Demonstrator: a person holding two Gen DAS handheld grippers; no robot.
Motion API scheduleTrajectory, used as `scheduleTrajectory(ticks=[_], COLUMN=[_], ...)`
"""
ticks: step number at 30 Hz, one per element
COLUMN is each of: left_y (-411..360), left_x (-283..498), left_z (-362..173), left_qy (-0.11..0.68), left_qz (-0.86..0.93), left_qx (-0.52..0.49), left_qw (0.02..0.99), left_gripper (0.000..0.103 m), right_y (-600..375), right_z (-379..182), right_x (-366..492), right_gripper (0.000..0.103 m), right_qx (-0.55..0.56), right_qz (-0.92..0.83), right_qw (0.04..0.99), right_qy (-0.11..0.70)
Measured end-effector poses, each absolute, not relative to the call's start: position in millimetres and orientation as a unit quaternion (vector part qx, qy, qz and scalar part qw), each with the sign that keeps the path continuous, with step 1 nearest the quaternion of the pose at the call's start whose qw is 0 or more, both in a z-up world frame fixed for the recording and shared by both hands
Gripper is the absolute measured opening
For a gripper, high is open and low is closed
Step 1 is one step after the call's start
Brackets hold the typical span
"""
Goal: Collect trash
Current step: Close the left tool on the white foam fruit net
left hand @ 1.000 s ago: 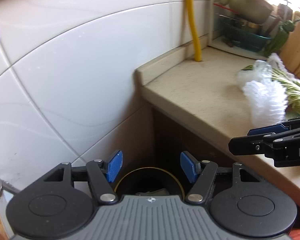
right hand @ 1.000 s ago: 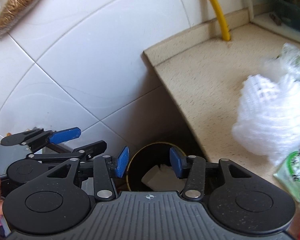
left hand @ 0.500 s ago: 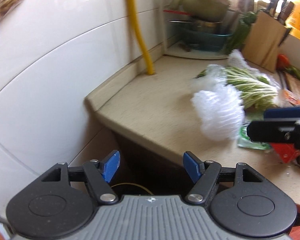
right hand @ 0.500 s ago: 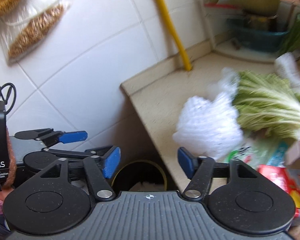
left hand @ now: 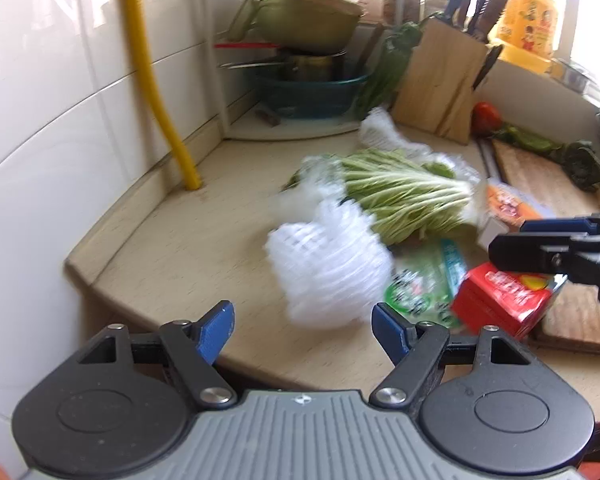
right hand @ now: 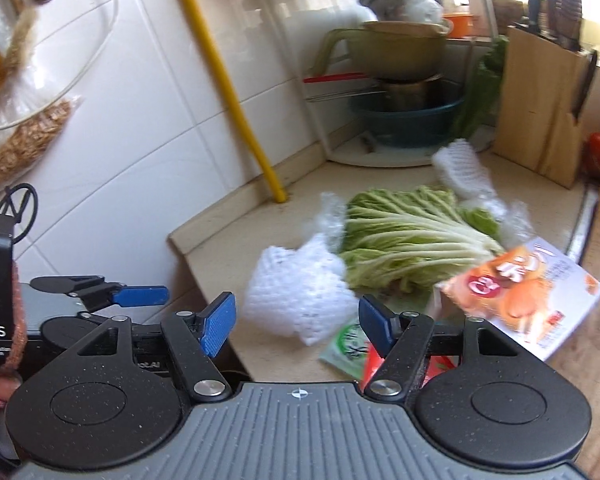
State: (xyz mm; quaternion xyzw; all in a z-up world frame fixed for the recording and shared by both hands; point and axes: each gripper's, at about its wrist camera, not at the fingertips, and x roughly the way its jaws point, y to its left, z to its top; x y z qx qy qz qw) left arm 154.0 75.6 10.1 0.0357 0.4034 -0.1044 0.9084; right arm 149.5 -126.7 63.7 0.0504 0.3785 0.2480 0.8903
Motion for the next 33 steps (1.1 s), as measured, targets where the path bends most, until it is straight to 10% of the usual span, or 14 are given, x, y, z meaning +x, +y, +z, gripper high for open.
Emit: scheduleTrajectory(ticks=[13,20,33], left_y=[43,50,85], left_x=[197,206,191], left_z=[-9,-17,3], left_qy=[0.401,0.411,0.392], left_qz=[-0.119,-0.092,-0.045], left_qx=[0.034,0.007,-0.044], left_qw=[0.908,0.907,0.918], left_gripper=[0.074,0.037,0.033], right_y=[-160,-179,-185], right_z=[57,52,58], right_x=[145,142,148], right_gripper=[0.074,0.074,0.074], right_qx=[0.071,0.081,0.075], right_qz=[0.198,0.178,0.206], right_qw=[0.898,0.897,0.897], right_qy=[0.387,0.396,0.384])
